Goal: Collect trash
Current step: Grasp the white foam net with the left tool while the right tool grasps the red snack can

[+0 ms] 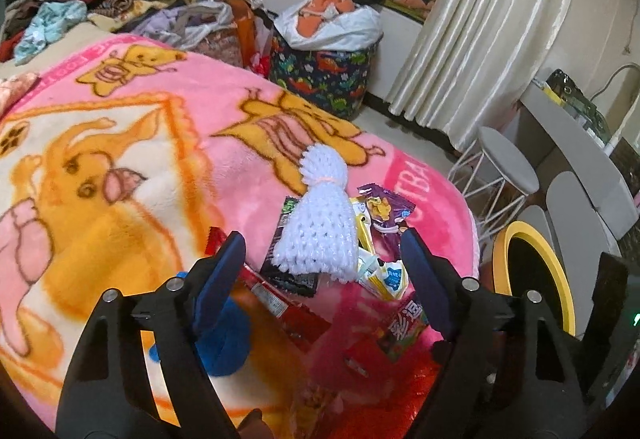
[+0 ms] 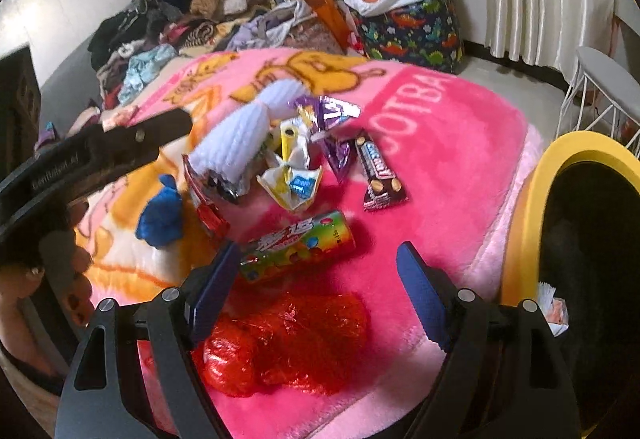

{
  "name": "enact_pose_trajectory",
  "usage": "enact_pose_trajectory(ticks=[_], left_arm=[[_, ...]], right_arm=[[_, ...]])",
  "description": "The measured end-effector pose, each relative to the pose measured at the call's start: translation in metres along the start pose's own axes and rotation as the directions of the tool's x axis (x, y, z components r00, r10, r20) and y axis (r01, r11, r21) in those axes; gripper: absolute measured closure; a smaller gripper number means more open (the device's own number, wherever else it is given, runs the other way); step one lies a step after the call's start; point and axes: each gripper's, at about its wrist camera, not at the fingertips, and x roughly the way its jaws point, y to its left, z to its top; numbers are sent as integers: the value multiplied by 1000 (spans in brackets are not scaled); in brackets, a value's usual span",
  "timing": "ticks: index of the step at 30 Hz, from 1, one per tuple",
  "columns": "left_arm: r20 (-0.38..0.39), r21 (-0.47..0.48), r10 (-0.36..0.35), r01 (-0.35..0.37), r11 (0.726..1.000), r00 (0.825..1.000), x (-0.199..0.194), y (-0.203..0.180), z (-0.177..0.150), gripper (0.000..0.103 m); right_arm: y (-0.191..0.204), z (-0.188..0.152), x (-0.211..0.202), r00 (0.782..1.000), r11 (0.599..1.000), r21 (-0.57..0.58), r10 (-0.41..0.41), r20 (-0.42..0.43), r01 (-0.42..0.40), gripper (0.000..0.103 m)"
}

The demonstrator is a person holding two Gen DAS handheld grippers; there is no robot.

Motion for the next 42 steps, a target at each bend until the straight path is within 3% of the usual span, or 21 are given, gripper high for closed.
enact_pose_trajectory(ticks=[3, 16, 22, 29, 42], left_arm=[[-22, 7, -3, 3, 1000, 1000, 10, -1, 2, 32], [-86, 2, -14, 14, 1000, 996, 38, 2, 3, 61], [-108, -8, -18, 17, 1000, 994, 43, 7, -2, 69], [-105, -3, -21, 21, 1000, 994, 41, 3, -8, 82], [4, -28, -30, 30, 999, 1000, -3, -3, -12, 86]], right_arm=[[0, -1, 11, 999, 1000, 17, 2, -32, -2, 25], [-10, 7, 41, 989, 984, 151, 113, -98, -97, 36], [-19, 13, 50, 984, 974, 187, 147, -102, -126, 51], [-27, 22, 28, 975, 959, 191, 220, -27, -211, 70], [-12, 30, -21, 968, 969, 38, 239, 81, -243, 72]])
